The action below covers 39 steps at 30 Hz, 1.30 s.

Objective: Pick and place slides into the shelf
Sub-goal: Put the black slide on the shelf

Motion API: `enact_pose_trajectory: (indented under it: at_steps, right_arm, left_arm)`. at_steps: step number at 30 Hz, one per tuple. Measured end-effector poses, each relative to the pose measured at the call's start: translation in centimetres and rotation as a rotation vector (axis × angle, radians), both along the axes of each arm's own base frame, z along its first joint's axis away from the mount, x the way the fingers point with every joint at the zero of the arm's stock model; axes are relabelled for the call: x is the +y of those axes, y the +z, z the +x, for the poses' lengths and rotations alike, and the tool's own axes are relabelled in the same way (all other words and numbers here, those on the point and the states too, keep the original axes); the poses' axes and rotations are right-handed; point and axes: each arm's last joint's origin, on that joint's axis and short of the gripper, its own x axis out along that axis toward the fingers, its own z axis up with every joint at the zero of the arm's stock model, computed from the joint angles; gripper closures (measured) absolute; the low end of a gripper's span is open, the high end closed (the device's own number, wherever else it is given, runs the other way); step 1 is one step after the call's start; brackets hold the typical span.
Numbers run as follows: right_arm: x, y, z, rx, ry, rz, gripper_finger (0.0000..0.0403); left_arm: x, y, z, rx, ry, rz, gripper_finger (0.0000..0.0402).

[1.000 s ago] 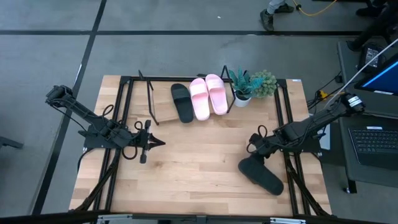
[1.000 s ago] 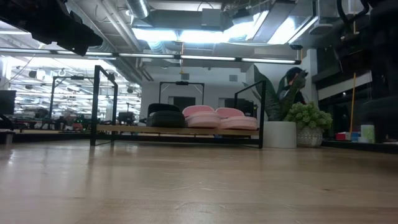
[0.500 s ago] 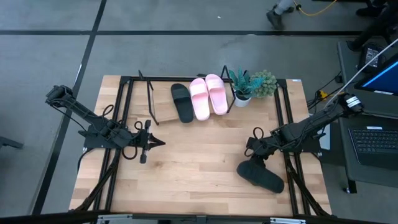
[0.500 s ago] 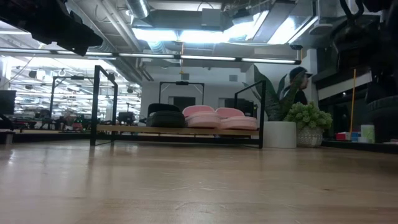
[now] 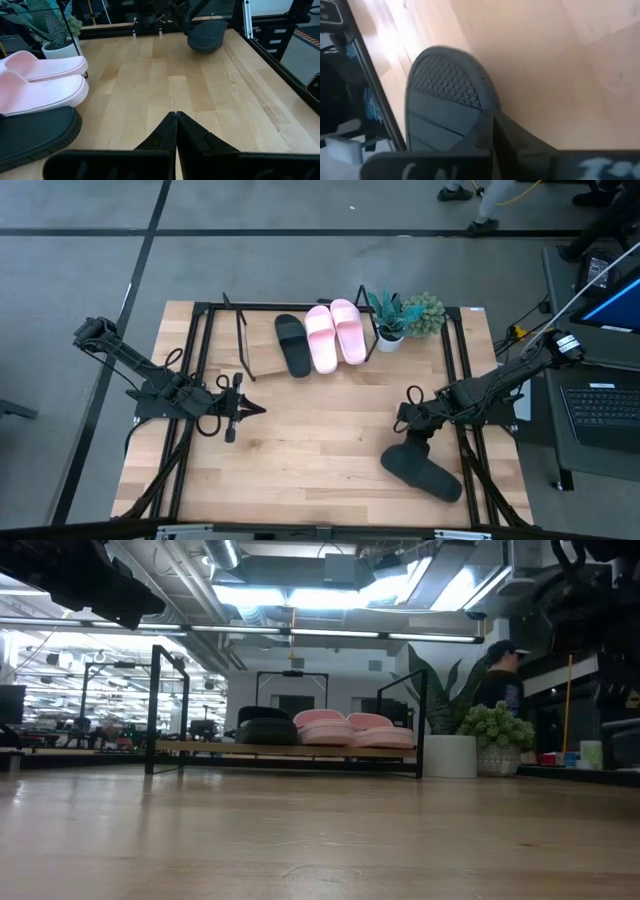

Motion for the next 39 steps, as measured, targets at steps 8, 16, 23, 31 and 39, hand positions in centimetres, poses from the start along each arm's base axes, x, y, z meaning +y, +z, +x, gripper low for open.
enact_pose_trajectory:
  at_steps: [8, 16, 23, 31, 39]
  right_arm:
    - [0.2, 0.5, 0.8, -0.102, -0.008, 0.014, 0.0399]
    - [-0.1, 0.8, 1.2, -0.135, -0.05, 0.039, 0.0385]
    - [-0.7, 0.8, 1.5, -0.141, -0.083, 0.036, 0.0386]
    - [-1.0, 0.9, 1.7, -0.175, -0.04, 0.002, 0.0393]
    - [-1.3, 0.9, 1.9, -0.218, -0.008, -0.044, 0.0387]
  left_arm:
    - [0.0, 0.0, 0.0, 0.0, 0.0, 0.0, 0.0401]
    - [0.0, 0.0, 0.0, 0.0, 0.0, 0.001, 0.0401]
    - [0.0, 0.0, 0.0, 0.0, 0.0, 0.001, 0.0401]
    - [0.0, 0.0, 0.0, 0.0, 0.0, 0.001, 0.0401]
    - [0.0, 0.0, 0.0, 0.001, 0.0, 0.001, 0.0401]
